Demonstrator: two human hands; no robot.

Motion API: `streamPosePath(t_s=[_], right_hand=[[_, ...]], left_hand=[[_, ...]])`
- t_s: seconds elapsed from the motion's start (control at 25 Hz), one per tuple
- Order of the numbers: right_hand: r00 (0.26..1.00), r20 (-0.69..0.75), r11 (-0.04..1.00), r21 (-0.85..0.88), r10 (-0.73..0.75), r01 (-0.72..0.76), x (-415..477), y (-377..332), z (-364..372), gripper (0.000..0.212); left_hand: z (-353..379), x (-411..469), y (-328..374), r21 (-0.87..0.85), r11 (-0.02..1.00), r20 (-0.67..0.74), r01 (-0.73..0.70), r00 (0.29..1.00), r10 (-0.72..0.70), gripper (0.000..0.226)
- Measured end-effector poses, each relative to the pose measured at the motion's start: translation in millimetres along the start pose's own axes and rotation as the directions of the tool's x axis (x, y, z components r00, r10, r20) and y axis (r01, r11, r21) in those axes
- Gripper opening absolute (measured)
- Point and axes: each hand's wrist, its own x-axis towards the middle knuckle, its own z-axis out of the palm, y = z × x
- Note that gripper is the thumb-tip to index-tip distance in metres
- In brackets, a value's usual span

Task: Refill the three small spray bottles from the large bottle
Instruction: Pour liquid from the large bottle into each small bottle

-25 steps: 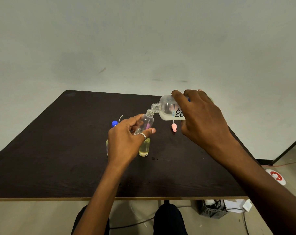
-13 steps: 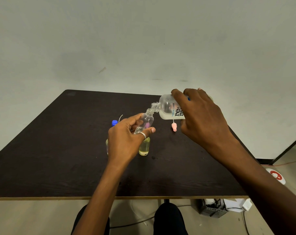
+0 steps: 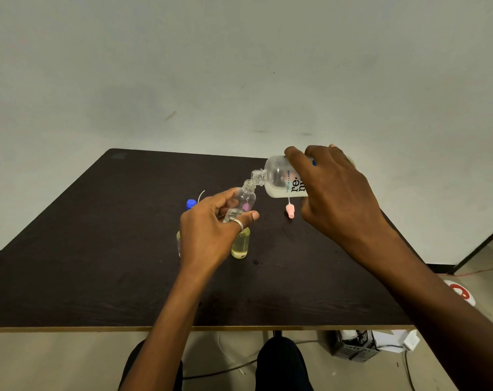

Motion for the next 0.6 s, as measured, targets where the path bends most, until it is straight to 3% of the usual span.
streamPosePath(t_s=[0.6], right_hand=[[1.000,0.001,1.000,-0.010,-0.004,0.004,1.6,-0.3,1.2,0.073]], left_hand=[[-0.7,0.4,-0.4,-0.002,1.000,0.003,0.010,1.000,-0.010,0.059]])
